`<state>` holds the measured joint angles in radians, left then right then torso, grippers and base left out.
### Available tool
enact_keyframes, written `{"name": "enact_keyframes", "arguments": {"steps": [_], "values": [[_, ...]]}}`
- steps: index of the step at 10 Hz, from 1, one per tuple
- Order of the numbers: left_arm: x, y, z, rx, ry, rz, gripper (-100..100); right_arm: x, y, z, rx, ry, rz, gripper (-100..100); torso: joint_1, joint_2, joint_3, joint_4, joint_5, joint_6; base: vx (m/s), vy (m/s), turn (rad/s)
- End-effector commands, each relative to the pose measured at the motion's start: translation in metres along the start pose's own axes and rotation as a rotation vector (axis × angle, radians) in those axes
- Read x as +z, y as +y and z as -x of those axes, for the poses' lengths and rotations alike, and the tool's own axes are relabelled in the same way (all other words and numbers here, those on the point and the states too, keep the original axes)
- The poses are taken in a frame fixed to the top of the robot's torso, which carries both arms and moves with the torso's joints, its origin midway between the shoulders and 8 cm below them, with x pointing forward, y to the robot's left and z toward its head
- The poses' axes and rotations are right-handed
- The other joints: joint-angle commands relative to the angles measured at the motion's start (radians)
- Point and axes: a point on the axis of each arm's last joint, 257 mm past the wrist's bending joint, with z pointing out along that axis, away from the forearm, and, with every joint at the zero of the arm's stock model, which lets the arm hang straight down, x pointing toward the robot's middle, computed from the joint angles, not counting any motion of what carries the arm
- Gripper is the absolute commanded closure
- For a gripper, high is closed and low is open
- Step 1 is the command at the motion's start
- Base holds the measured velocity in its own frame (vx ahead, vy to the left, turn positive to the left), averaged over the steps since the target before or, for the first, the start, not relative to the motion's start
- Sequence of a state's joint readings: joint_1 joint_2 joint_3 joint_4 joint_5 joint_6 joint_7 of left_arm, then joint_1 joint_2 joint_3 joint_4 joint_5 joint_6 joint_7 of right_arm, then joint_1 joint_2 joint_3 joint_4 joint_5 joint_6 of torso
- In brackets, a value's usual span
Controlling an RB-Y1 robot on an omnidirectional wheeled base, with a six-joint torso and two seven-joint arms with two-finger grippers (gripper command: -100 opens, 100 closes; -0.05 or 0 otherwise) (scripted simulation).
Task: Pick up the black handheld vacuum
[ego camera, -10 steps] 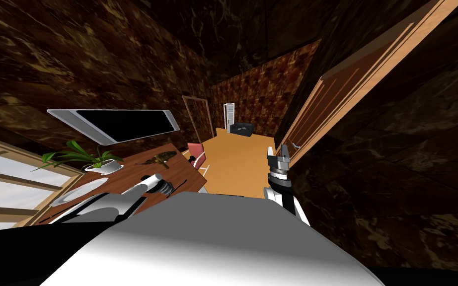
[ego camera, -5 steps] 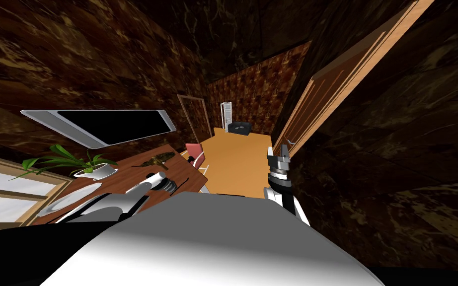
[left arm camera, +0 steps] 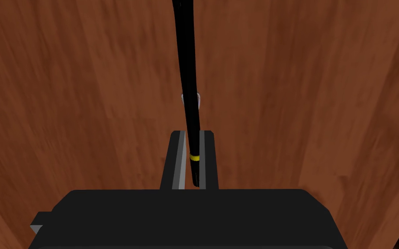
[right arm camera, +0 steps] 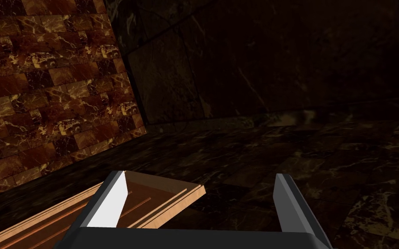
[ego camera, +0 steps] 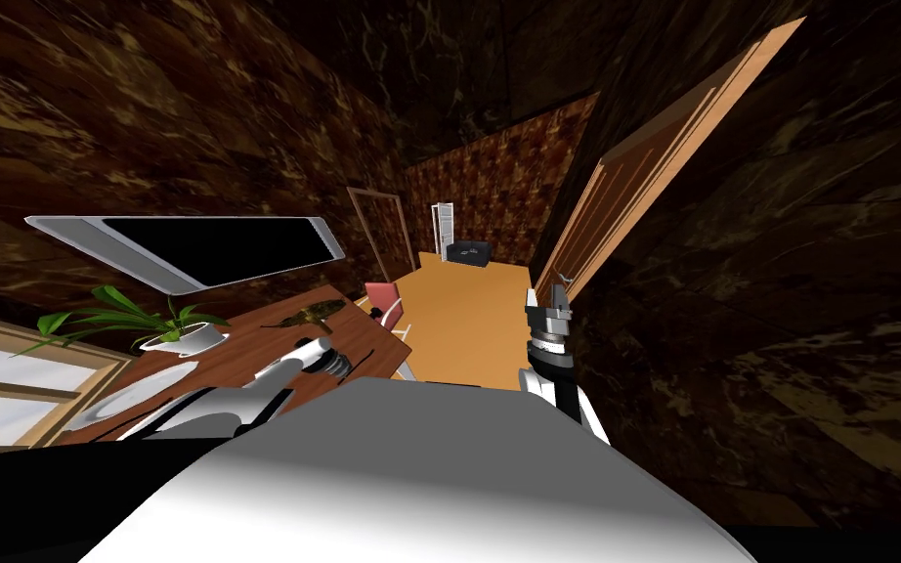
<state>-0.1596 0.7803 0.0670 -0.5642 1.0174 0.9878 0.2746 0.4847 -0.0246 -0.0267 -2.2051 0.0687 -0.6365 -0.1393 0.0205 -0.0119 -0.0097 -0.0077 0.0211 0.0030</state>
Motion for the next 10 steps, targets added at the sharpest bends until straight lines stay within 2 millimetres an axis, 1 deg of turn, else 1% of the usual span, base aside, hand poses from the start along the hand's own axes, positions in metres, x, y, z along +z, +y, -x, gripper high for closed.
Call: {"name": "enact_keyframes", "arguments": {"steps": [1, 2, 3, 4, 6, 7, 8, 9, 10], "values": [[-0.001, 0.001, -0.008, -0.018, 0.002, -0.001, 100, 0.0, 0.0, 0.0, 0.0, 0.0, 0.0, 0, 0.0, 0.0, 0.0, 0.0, 0.0, 0.0, -0.067, 0.053, -0.089], [-0.001, 0.004, -0.018, -0.02, 0.006, 0.004, 100, 0.0, 0.0, 0.0, 0.0, 0.0, 0.0, 0, 0.0, 0.0, 0.0, 0.0, 0.0, 0.0, -0.096, 0.063, -0.133], [-0.001, 0.003, -0.016, -0.036, -0.001, 0.0, 100, 0.0, 0.0, 0.0, 0.0, 0.0, 0.0, 0, 0.001, 0.002, 0.001, 0.001, 0.0, 0.0, -0.091, 0.055, -0.097], [-0.002, 0.006, -0.026, -0.041, 0.004, 0.003, 100, 0.0, 0.0, 0.0, 0.0, 0.0, 0.0, 0, 0.001, 0.002, 0.001, 0.0, 0.0, -0.001, -0.112, 0.053, -0.149], [-0.003, 0.005, -0.024, -0.057, -0.004, -0.003, 100, 0.0, 0.0, 0.0, 0.0, 0.0, 0.0, 0, 0.0, 0.003, 0.002, 0.0, 0.0, -0.001, -0.055, 0.031, -0.019], [-0.005, 0.006, -0.032, -0.067, -0.004, -0.007, 100, 0.0, 0.0, 0.0, 0.0, 0.0, 0.0, 0, -0.001, 0.0, 0.0, 0.0, -0.001, -0.002, -0.056, 0.044, -0.111], [-0.005, 0.006, -0.031, -0.08, -0.008, -0.009, 100, 0.0, 0.0, 0.0, 0.0, 0.0, 0.0, 0, 0.0, 0.0, 0.0, 0.0, 0.0, 0.0, -0.068, 0.046, -0.101], [-0.007, 0.007, -0.038, -0.091, -0.008, -0.012, 100, 0.0, 0.0, 0.0, 0.0, 0.0, 0.0, 0, 0.0, 0.0, 0.0, 0.0, 0.0, -0.001, -0.096, 0.049, -0.106], [-0.007, 0.005, -0.037, -0.105, -0.013, -0.018, 100, 0.0, 0.0, 0.0, 0.0, 0.0, 0.0, 0, 0.0, 0.002, 0.001, 0.0, 0.0, 0.0, -0.086, 0.045, -0.079]]}}
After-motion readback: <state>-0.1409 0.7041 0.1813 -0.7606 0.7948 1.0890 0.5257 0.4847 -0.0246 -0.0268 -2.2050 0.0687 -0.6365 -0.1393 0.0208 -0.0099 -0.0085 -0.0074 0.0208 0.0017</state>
